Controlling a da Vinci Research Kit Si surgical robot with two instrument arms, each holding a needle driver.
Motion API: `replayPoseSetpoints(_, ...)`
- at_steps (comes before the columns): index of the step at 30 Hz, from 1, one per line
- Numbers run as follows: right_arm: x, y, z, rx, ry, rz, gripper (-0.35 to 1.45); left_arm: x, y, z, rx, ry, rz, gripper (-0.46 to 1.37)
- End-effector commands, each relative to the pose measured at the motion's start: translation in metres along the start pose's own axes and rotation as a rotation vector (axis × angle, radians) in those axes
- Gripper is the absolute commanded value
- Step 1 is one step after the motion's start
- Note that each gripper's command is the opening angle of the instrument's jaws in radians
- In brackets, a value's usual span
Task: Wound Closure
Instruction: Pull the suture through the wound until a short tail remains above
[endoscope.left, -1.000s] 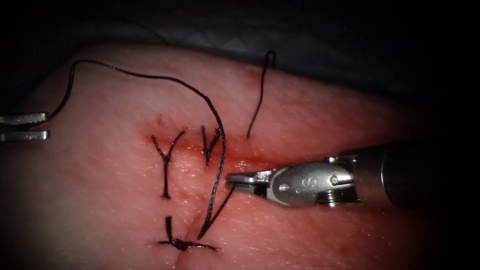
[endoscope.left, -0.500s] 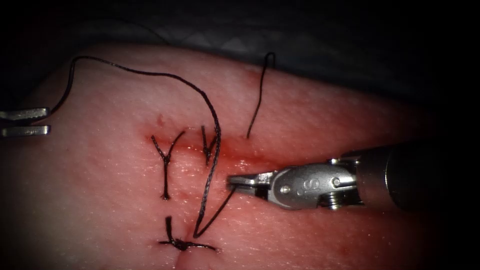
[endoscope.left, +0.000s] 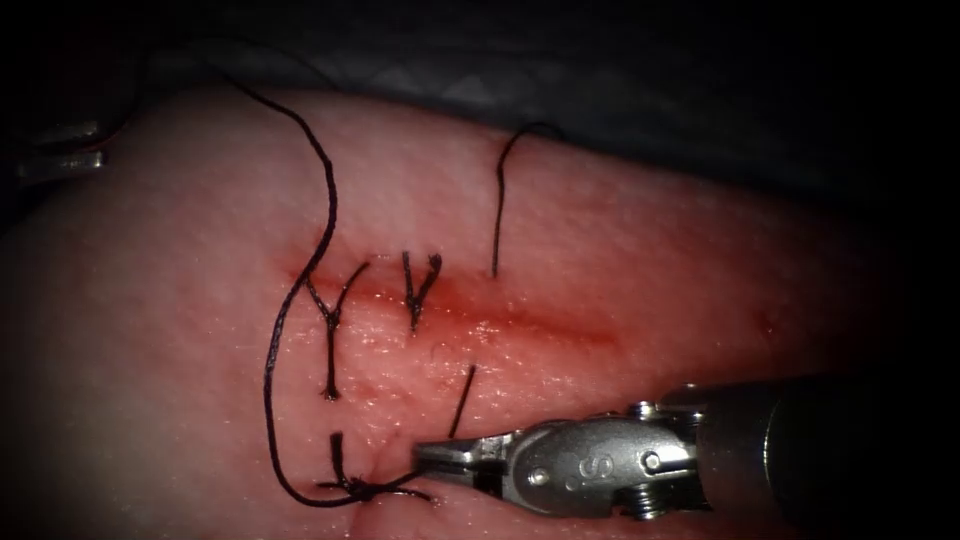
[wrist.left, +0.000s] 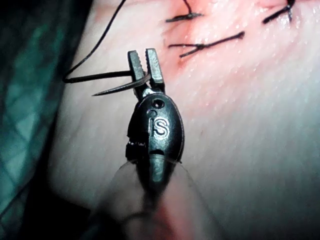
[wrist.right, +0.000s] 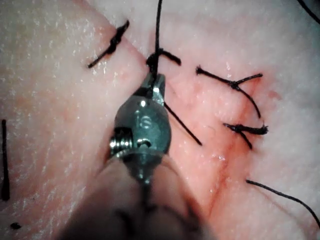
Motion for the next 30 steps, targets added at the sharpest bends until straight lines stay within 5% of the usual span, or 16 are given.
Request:
replayPoseSetpoints(1,0.0002,-0.0003,0.0,0.0,0.002,0.009,-0.35,-0.0001,0.0,0.0001,-0.012,0.001,-0.001,-0.35)
replayPoseSetpoints(17,0.0091,-0.0094,0.0011,0.089,0.018,0.077,-0.35,-0.0014,-0.0002,0.0001,0.001,-0.008,0.004,-0.35)
replayPoseSetpoints(30,0.0102,-0.0114,0.0047,0.171,0.021,0.128,-0.35,-0.0014,-0.0002,-0.0001,-0.001,-0.007,0.004,-0.35)
